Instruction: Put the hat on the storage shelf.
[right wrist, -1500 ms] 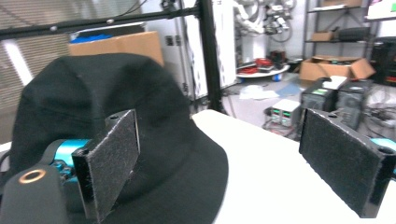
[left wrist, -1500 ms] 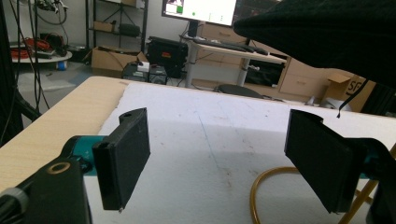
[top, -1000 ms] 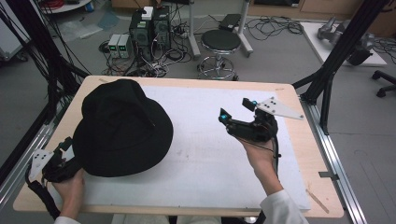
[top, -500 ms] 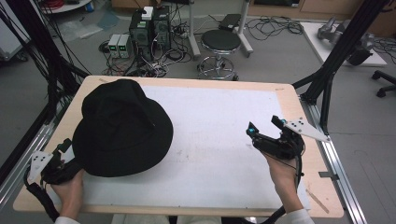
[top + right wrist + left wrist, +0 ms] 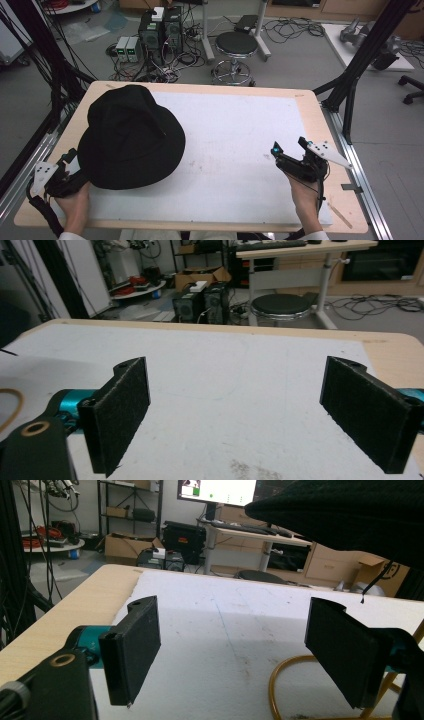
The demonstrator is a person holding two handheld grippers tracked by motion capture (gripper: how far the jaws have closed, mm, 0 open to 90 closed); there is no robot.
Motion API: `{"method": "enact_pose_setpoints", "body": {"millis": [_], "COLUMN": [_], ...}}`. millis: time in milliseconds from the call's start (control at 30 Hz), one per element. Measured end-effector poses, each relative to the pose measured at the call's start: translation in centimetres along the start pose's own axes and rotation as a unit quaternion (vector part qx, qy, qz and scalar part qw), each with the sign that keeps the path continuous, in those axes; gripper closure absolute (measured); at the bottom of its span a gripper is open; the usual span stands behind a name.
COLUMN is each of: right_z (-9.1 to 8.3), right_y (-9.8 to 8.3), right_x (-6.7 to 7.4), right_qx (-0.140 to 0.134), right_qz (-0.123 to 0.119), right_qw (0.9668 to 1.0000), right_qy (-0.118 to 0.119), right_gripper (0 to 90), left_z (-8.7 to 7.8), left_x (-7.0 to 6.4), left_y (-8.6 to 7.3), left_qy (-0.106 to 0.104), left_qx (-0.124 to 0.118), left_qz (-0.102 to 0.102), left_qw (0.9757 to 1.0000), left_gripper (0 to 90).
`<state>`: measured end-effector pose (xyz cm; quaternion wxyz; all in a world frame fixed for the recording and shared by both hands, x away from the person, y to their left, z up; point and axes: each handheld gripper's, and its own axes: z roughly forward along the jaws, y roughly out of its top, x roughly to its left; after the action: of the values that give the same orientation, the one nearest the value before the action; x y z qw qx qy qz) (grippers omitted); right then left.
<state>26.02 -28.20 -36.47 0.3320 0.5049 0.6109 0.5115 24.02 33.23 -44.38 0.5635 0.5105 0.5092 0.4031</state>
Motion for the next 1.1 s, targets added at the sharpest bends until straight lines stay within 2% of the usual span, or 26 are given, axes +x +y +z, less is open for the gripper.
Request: {"method": "enact_pose_setpoints", "body": {"millis": [300,767,867,933,1100], "right_z": [0.6,1.7,1.9,1.8,1.9], "right_y": [-2.7,-5.4,-5.8,-5.7,-5.6], "right_x": [-0.4,-1.1,-1.0,-1.0,-1.1], "right_qx": [-0.004,0.007,0.013,0.009,-0.004], "right_qz": [-0.015,-0.008,-0.008,-0.010,0.005], "right_qw": [0.9994,0.9987,0.9986,0.9985,0.9982], "right_qy": [-0.031,-0.050,-0.051,-0.053,-0.060], "right_gripper": [11.6,11.6,11.6,11.6,11.6], "left_z": [0.0,0.0,0.0,0.1,0.2], "left_x": [0.0,0.0,-0.1,-0.1,-0.1], "left_y": [0.0,0.0,0.0,0.0,0.0], "left_qy": [-0.001,0.000,-0.001,-0.002,-0.003], "left_qx": [-0.001,-0.001,-0.002,-0.002,0.000], "left_qz": [-0.003,-0.003,-0.004,-0.003,-0.006], "left_qw": [1.0000,1.0000,1.0000,1.0000,1.0000], "left_gripper": [22.3,22.3,22.4,22.4,22.3]}}
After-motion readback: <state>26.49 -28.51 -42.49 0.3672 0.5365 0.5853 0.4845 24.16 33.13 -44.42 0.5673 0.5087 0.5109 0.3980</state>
